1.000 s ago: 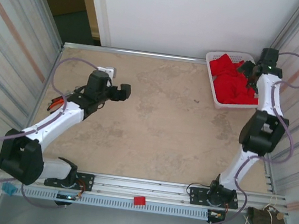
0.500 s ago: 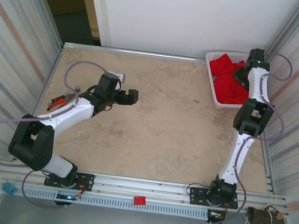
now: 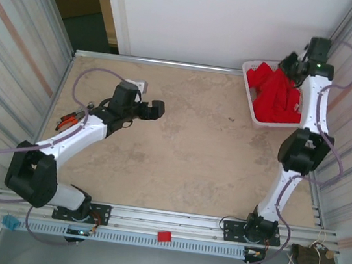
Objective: Fold the inside-out t-shirt
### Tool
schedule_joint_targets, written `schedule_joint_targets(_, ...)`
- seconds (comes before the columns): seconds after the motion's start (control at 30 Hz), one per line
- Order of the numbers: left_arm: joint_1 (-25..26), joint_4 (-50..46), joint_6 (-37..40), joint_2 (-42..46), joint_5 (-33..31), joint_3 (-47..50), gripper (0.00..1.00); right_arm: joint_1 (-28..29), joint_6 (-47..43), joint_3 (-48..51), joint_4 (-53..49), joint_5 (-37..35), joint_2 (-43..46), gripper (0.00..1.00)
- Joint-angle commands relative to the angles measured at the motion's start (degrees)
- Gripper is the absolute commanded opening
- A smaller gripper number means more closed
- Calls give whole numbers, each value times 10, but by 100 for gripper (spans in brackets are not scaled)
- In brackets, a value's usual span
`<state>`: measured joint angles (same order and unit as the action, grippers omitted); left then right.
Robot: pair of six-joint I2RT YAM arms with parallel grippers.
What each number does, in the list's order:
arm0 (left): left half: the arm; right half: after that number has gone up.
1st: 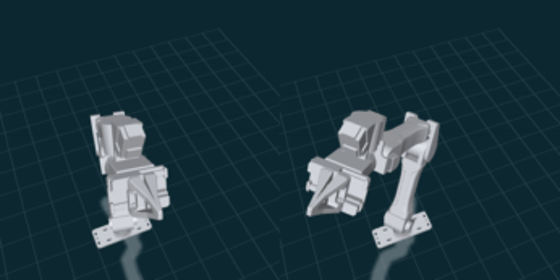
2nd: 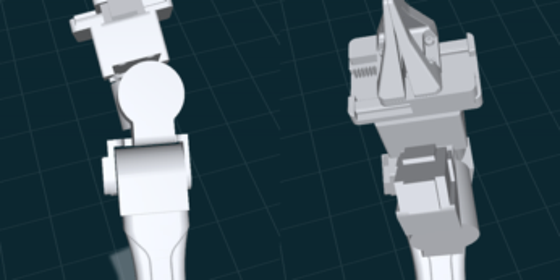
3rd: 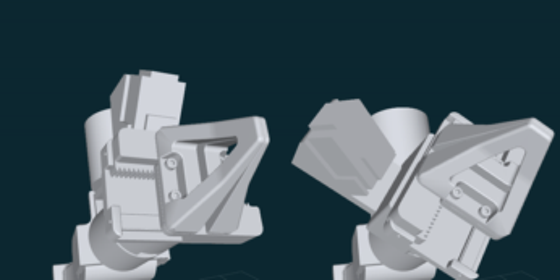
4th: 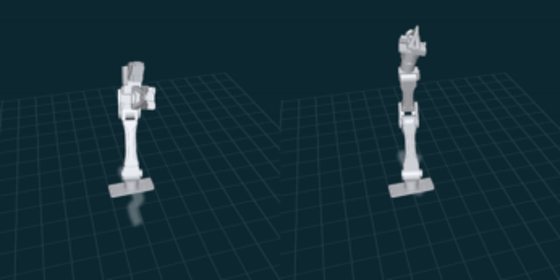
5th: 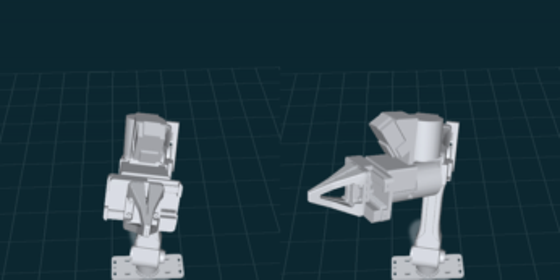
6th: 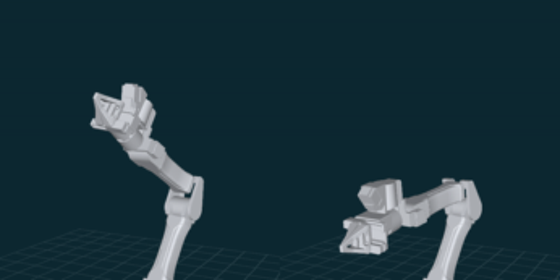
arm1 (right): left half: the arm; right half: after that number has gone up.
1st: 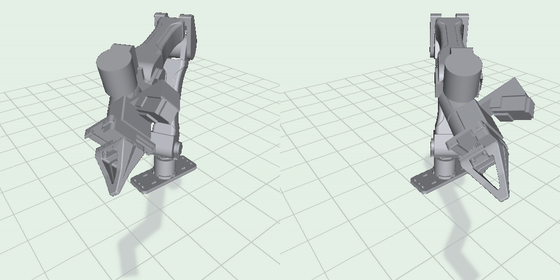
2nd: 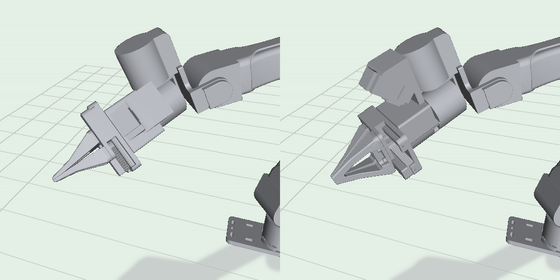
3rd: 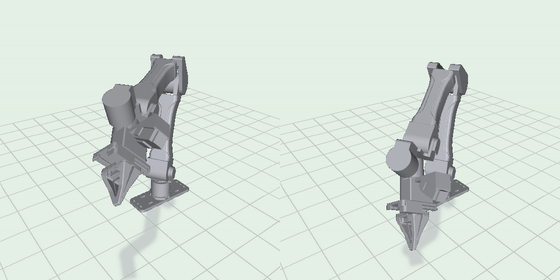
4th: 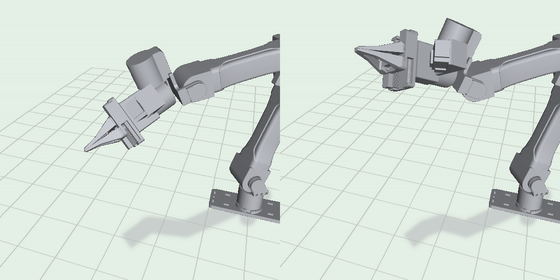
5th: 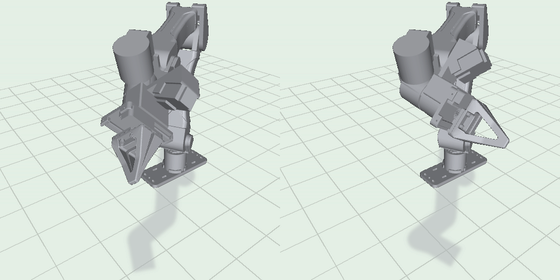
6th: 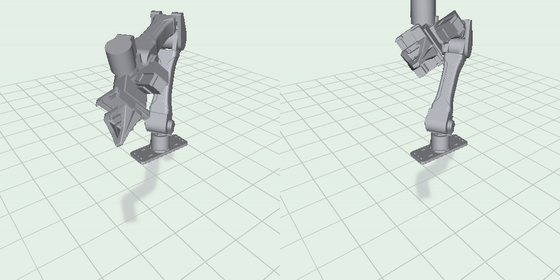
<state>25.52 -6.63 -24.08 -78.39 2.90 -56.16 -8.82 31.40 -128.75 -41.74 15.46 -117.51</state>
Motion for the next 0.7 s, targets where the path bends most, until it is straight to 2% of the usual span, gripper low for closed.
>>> schedule_joint_targets(0.0,2,-20,-1,40,-18,-33,99,59,24,-38,92,108,127,0)
schedule_joint_targets(0.3,2,-54,20,97,-50,-52,99,214,34,-87,158,186,218,0)
schedule_joint_targets(0.47,2,-54,15,121,-63,-40,99,260,36,-85,148,172,214,0)
schedule_joint_targets(0.53,2,-53,13,128,-68,-33,99,270,38,-35,161,172,216,0)
schedule_joint_targets(0.67,1,-51,16,130,-78,-22,99,295,47,142,242,146,230,0)
